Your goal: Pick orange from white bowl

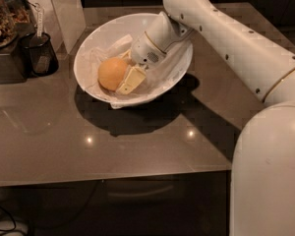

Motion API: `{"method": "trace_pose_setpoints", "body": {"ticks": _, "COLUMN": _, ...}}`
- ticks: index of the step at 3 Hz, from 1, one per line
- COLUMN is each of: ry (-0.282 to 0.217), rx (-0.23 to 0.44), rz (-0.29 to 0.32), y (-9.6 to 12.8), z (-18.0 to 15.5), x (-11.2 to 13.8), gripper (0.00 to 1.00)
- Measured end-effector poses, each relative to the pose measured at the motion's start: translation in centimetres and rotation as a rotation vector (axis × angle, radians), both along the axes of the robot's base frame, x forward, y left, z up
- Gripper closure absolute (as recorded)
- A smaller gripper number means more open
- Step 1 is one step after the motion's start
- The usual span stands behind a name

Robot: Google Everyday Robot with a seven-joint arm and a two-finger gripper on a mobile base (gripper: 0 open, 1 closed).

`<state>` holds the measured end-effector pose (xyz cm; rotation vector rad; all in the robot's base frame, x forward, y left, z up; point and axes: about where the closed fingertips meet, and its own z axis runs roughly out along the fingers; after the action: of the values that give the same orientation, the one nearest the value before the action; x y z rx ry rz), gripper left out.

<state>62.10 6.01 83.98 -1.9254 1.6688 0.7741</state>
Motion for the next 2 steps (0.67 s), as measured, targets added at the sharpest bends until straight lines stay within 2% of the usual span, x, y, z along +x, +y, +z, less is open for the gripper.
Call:
{"method": "trace_pose_setpoints", "body": {"ticks": 1, "ry": 0.015, "rx": -0.001, "rz": -0.002, "y": -0.25, "z": -0.35, "x": -0.09, "gripper": 0.81}}
{"method": "trace_pose_setpoints", "body": {"ticks": 2, "ry": 0.015, "rx": -0.001, "rz": -0.002, "y": -0.18, "z": -0.23, "x": -0.08, "gripper": 1.0}}
